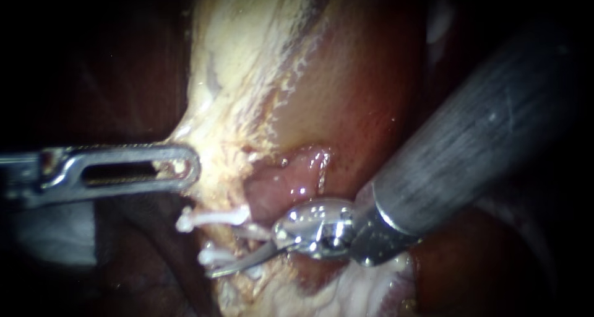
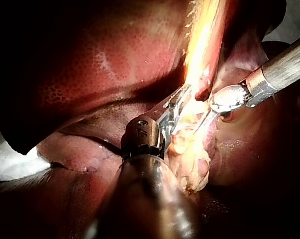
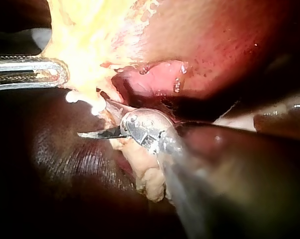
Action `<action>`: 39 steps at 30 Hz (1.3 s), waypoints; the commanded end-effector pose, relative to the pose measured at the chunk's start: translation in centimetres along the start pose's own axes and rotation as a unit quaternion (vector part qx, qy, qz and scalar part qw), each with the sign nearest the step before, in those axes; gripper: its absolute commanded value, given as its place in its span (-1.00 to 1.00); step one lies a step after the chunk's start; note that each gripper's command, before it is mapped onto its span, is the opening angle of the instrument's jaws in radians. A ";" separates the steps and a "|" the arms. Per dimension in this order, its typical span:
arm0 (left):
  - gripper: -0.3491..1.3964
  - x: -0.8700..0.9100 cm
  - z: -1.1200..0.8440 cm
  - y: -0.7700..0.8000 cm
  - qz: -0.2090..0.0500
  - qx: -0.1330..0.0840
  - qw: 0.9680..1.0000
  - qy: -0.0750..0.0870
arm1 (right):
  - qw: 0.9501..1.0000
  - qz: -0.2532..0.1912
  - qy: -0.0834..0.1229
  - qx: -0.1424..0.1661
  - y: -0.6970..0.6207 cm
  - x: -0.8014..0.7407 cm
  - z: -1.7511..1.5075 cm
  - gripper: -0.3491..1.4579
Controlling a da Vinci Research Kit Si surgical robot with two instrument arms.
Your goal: Go to the cutting position left tube
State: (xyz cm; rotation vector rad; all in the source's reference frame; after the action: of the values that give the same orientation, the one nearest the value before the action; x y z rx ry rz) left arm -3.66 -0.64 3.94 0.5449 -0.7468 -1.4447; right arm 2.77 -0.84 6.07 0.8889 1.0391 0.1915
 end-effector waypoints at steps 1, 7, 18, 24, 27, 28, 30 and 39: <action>-1.00 0.00 0.00 0.00 0.000 0.000 1.000 0.000 | 1.000 -0.003 0.002 0.004 0.00 0.00 0.00 0.91; -1.00 0.00 0.01 0.00 0.000 0.000 1.000 0.000 | 1.000 -0.005 0.004 0.010 0.03 0.04 0.05 0.88; -1.00 0.00 0.02 0.01 0.000 0.000 1.000 0.000 | 0.999 -0.020 0.010 0.040 0.08 0.10 0.22 0.80; -1.00 -0.01 0.04 0.03 0.000 0.000 1.000 0.000 | 0.999 -0.017 0.012 0.045 0.11 0.11 0.31 0.78; -1.00 -0.01 0.05 0.03 0.000 0.000 1.000 0.000 | 0.999 -0.011 0.015 0.045 0.15 0.12 0.34 0.78; -1.00 -0.01 0.05 0.03 0.000 0.000 1.000 0.000 | 0.999 -0.011 0.016 0.045 0.16 0.12 0.35 0.78; -1.00 -0.01 0.05 0.03 0.000 0.000 1.000 0.000 | 0.999 -0.002 0.018 0.045 0.18 0.12 0.37 0.78; -1.00 -0.01 0.05 0.02 0.000 0.000 1.000 0.000 | 0.999 0.022 0.022 0.044 0.29 0.11 0.39 0.78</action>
State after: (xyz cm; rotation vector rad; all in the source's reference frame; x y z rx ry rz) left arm -3.68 -0.62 3.99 0.5444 -0.7469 -1.4442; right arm 3.23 -0.81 6.29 0.9936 1.0758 0.2095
